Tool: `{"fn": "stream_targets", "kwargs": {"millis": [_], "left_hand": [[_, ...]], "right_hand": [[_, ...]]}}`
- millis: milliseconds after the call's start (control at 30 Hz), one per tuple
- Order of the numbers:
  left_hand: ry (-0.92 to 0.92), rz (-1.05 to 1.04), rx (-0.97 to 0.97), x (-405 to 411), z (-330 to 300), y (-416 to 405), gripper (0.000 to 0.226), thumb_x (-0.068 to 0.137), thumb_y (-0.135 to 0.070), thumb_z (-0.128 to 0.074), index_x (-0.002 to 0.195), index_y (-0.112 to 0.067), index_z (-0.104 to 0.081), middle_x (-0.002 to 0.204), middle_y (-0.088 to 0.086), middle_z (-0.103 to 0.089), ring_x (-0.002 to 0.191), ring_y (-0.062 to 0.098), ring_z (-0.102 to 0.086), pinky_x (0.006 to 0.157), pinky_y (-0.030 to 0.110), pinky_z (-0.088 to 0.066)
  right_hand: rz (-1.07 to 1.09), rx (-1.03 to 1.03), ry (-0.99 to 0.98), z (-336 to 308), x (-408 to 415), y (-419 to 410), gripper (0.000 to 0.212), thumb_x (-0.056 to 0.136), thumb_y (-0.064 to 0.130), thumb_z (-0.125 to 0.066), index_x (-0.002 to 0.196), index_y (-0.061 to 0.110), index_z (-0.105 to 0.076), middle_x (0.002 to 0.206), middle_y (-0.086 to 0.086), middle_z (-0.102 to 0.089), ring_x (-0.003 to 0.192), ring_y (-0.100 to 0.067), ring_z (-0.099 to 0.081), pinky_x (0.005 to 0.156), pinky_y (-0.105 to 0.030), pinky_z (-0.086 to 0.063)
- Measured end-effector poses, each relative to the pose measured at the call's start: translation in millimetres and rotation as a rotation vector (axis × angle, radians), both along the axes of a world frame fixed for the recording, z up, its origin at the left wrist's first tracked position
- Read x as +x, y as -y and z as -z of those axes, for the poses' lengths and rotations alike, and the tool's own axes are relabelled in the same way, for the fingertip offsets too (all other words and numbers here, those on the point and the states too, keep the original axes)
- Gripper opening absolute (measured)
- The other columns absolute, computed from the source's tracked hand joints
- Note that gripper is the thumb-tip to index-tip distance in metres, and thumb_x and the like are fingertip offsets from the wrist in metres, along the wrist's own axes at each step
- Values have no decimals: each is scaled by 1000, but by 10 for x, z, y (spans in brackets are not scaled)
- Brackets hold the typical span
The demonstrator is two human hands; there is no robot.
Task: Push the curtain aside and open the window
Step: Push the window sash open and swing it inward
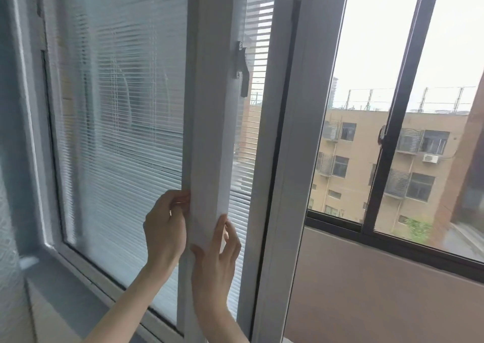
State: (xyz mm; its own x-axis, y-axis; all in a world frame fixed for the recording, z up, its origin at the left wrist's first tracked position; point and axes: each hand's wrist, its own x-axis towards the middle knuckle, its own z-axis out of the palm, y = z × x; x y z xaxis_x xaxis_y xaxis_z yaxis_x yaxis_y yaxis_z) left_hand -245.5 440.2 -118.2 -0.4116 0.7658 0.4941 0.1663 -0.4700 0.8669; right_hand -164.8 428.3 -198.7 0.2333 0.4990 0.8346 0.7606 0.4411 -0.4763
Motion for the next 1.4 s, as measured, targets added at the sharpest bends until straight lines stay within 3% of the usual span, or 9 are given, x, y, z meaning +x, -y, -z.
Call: {"fn": "stream_targets", "kwargs": {"millis": [267,567,767,867,967,1067,1167,1300,1400], "left_hand": [[-20,111,51,336,26,259,45,83,-9,-38,90,-37,-72,95,-12,-77,97,10,-73,92,49,-59],[-94,122,115,693,84,489,48,89,8,-41,99,-26,-73,99,-8,-77,98,11,-73,91,48,-60],[-97,98,134,819,102,603,47,90,6,-42,103,-27,-73,101,-11,-77,98,7,-72,91,46,-60],[-47,98,121,865,85,620,47,90,9,-42,100,-24,-75,99,-7,-78,97,9,-74,91,47,-60],[-23,91,112,902,99,631,46,89,9,-43,100,-22,-75,99,-5,-79,98,11,-74,93,48,-60],[-53,66,124,950,111,667,42,90,5,-45,101,-24,-74,101,-6,-78,100,13,-73,93,49,-59],[-69,53,132,1017,101,701,43,90,6,-46,99,-25,-73,99,-8,-78,99,13,-73,90,50,-59],[-75,71,143,1079,101,733,42,91,8,-46,98,-22,-74,98,-7,-78,98,13,-74,88,50,-60],[-103,59,165,1114,80,750,40,89,9,-48,97,-20,-74,95,-7,-78,95,14,-74,83,50,-62]], "right_hand": [[157,179,305,64,450,233,78,75,-2,-83,142,1,-44,152,-16,-38,141,-27,-42,107,-32,-48],[149,156,343,-23,897,583,89,66,-3,-89,141,0,-40,152,-16,-35,141,-28,-38,105,-31,-48],[101,90,346,-57,1045,693,91,69,10,-90,144,3,-38,154,-13,-33,143,-26,-36,121,-15,-13],[106,74,337,-27,1081,707,95,69,14,-90,148,7,-38,159,-11,-27,145,-26,-34,115,-26,-25],[109,74,251,12,1137,701,102,73,18,-88,155,12,-28,168,-15,-2,154,-36,-12,116,-47,-29],[86,-61,70,-46,1279,690,122,74,46,-82,159,11,-3,167,-21,11,155,-37,7,119,-60,-18],[-130,-208,-126,-69,1363,722,139,74,39,-85,151,27,29,166,6,10,155,-12,4,127,-43,-17],[-179,-223,-83,-29,1437,716,124,78,27,-82,145,28,22,165,7,4,155,-13,-6,119,-10,-10],[-211,-270,-72,-63,1532,722,122,79,28,-81,145,28,22,166,5,-1,155,-16,-13,120,-15,-18]]}}
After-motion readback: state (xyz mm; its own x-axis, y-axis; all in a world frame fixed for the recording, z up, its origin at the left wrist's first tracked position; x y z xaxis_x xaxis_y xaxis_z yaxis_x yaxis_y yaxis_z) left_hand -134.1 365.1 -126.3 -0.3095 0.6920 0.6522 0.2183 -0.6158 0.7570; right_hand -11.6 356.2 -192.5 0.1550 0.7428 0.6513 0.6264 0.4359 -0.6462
